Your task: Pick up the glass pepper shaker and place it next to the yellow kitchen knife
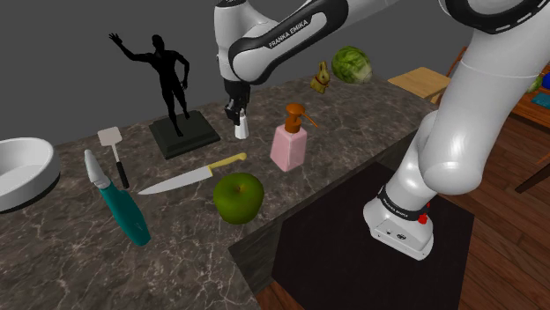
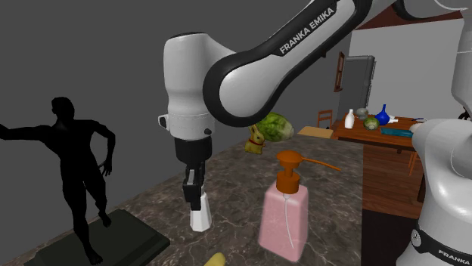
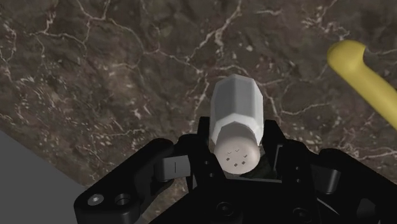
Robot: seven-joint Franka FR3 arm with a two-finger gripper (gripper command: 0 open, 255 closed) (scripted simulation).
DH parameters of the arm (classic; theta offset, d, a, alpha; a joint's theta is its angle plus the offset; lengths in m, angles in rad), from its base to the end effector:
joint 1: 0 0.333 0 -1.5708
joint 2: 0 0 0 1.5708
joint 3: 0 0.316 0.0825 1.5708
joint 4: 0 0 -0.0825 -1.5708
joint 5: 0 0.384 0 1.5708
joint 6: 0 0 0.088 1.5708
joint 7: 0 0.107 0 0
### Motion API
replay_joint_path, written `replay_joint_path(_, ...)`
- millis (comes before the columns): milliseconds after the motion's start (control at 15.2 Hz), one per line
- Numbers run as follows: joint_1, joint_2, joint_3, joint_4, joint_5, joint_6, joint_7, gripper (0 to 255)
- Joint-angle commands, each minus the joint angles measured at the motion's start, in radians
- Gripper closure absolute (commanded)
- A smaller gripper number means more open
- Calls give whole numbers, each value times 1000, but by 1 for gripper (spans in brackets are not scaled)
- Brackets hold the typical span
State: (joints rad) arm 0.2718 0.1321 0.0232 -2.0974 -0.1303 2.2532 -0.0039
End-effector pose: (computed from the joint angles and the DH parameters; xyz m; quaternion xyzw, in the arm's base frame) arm 0.5448 0.1616 0.3609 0.9808 0.1885 0.0189 0.0472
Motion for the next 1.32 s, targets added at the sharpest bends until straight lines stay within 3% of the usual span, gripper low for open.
replay_joint_path(0, 0, 0, 0, 0, 0, 0, 0, 255)
replay_joint_path(66, 0, 0, 0, 0, 0, 0, 0, 255)
replay_joint_path(132, 0, 0, 0, 0, 0, 0, 0, 0)
replay_joint_path(462, 0, 0, 0, 0, 0, 0, 0, 0)
replay_joint_path(726, 5, -62, 6, 56, 11, -117, -7, 0)
replay_joint_path(1254, 5, -62, 6, 56, 11, -117, -7, 0)
